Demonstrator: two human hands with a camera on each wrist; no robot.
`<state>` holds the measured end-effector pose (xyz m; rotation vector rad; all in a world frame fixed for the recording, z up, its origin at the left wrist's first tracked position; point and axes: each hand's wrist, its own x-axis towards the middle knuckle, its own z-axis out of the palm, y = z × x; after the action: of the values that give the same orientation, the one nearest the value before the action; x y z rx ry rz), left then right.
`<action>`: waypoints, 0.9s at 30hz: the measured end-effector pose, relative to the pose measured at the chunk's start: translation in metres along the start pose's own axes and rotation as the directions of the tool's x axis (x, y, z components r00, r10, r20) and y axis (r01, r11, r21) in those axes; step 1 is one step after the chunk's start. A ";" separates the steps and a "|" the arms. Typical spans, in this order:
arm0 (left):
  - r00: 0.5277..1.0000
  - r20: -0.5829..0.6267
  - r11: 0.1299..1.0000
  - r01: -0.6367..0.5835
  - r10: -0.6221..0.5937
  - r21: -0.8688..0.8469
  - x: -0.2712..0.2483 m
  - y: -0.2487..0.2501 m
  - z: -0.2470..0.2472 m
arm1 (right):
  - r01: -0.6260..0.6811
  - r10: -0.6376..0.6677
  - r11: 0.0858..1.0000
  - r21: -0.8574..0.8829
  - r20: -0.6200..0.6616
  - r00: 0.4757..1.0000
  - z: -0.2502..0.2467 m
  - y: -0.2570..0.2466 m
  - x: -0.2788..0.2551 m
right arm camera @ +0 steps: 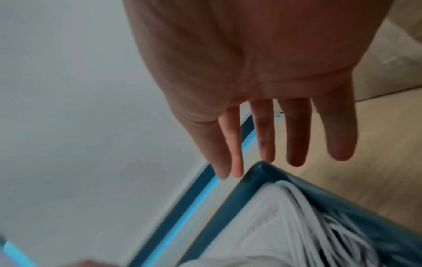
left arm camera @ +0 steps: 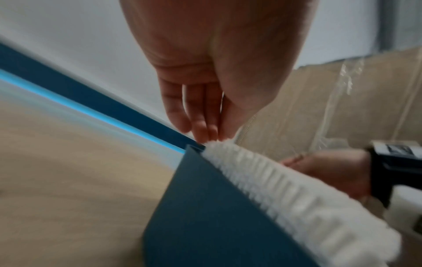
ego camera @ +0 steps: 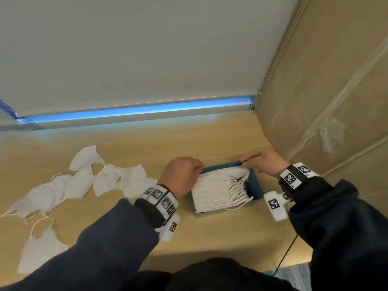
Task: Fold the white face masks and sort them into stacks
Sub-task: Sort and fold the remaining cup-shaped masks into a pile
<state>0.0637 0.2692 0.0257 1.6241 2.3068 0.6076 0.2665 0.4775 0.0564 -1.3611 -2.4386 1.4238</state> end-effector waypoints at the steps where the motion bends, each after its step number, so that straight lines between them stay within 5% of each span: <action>1: 0.996 -0.065 0.996 0.058 -0.062 -0.061 -0.010 -0.008 -0.003 | -0.062 0.065 0.995 0.077 -0.028 0.998 0.000 0.005 -0.006; 2: 0.987 -0.069 0.983 0.137 -0.146 -0.121 -0.019 -0.015 -0.007 | -0.144 0.150 0.975 0.169 -0.025 0.988 0.002 0.007 -0.014; 4: 0.928 0.162 0.887 0.369 -0.335 -0.279 -0.035 -0.019 -0.010 | -0.299 0.302 0.885 0.356 0.048 0.952 0.014 0.012 -0.030; 7: 0.749 0.512 0.511 0.662 -0.422 -0.547 -0.043 -0.008 -0.007 | -0.297 0.335 0.767 0.569 0.039 0.941 0.040 0.011 -0.044; 12: 0.798 0.362 0.433 0.576 -0.482 -0.693 -0.007 -0.010 -0.007 | -0.208 0.370 0.686 0.697 -0.088 0.925 0.064 -0.001 -0.037; 17: 0.768 0.360 0.309 0.570 -0.530 -0.761 0.023 -0.021 -0.014 | -0.182 0.430 0.573 0.799 -0.104 0.897 0.066 -0.014 -0.014; 20: 0.783 0.379 0.218 0.533 -0.493 -0.818 0.010 -0.025 -0.021 | -0.124 0.388 0.709 0.695 -0.237 0.891 0.068 -0.016 -0.007; 24: 0.834 0.218 0.363 0.435 -0.506 -0.824 -0.039 -0.058 -0.042 | 0.256 0.042 0.886 0.386 -0.618 0.785 0.086 -0.051 -0.035; 25: 0.839 0.179 0.421 0.428 -0.513 -0.800 -0.056 -0.072 -0.049 | 0.347 -0.059 0.872 0.345 -0.629 0.775 0.096 -0.067 -0.045; 27: 0.831 0.146 0.507 0.456 -0.537 -0.732 -0.091 -0.101 -0.068 | 0.426 -0.217 0.825 0.371 -0.488 0.845 0.124 -0.095 -0.054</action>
<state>-0.0188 0.1417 0.0347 0.5018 1.9841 1.2751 0.1869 0.3336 0.0716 -0.9501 -1.7796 1.3280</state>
